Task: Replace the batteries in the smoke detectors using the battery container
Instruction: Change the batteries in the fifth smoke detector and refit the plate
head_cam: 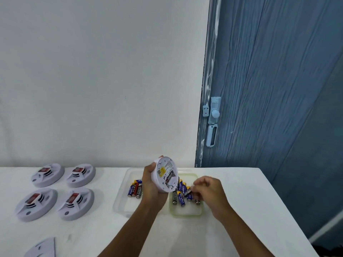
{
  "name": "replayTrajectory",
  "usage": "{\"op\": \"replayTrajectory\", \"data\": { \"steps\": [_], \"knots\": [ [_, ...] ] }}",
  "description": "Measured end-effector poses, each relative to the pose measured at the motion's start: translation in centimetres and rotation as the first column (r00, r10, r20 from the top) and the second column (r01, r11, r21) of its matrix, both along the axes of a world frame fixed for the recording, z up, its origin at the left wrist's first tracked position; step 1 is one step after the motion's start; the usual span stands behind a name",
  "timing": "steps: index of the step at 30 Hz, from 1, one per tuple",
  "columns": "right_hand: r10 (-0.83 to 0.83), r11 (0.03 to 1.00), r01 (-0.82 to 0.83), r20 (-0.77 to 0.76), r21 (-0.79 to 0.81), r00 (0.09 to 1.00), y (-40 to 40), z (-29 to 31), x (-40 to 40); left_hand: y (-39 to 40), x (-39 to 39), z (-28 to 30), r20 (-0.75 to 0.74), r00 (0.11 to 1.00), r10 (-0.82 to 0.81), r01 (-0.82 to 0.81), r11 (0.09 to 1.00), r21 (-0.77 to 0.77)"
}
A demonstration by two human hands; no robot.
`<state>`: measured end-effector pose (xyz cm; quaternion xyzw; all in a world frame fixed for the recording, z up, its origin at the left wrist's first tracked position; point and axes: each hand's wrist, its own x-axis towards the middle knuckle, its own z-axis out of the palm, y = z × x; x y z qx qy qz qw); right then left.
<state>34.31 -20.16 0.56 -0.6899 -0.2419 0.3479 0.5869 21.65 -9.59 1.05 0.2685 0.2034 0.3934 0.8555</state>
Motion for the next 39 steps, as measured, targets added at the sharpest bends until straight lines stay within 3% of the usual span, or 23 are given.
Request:
{"op": "replayTrajectory", "data": {
  "steps": [5, 10, 12, 14, 17, 23, 39],
  "knots": [
    [0.163, 0.965, -0.105, 0.235, -0.241, 0.958, -0.5, -2.1, -0.7, 0.6, -0.4, -0.4, -0.006, 1.0, 0.011, -0.011, 0.999, -0.043],
    [0.286, 0.917, -0.06, 0.544, -0.394, 0.789, -0.1, -1.8, -1.1, 0.5, -0.5, -0.5, 0.024, 1.0, -0.01, 0.012, 0.995, -0.095],
    [0.244, 0.947, -0.065, 0.575, -0.313, 0.781, 0.0, -0.9, -1.1, 0.5, -0.6, -0.5, 0.039, 0.999, -0.03, 0.034, 0.994, -0.103],
    [0.143, 0.988, -0.084, 0.586, -0.127, 0.797, 0.1, 0.4, -1.3, 0.4, -0.7, -0.4, 0.05, 0.997, -0.06, 0.065, 0.992, -0.111],
    [0.088, 0.982, -0.172, 0.631, 0.073, 0.771, 0.4, 2.2, -2.3, -0.1, -0.7, -0.2, 0.061, 0.995, -0.073, 0.081, 0.987, -0.141],
    [0.168, 0.977, -0.208, 0.762, -0.045, 0.626, 1.3, 3.0, -3.9, -1.3, -0.5, 0.8, 0.069, 0.994, -0.087, 0.097, 0.981, -0.168],
    [0.171, 0.983, -0.16, 0.781, -0.092, 0.6, 1.8, 2.2, -5.0, -1.9, -0.5, 1.4, -0.082, 0.996, -0.029, 0.019, 0.994, -0.109]
  ]
}}
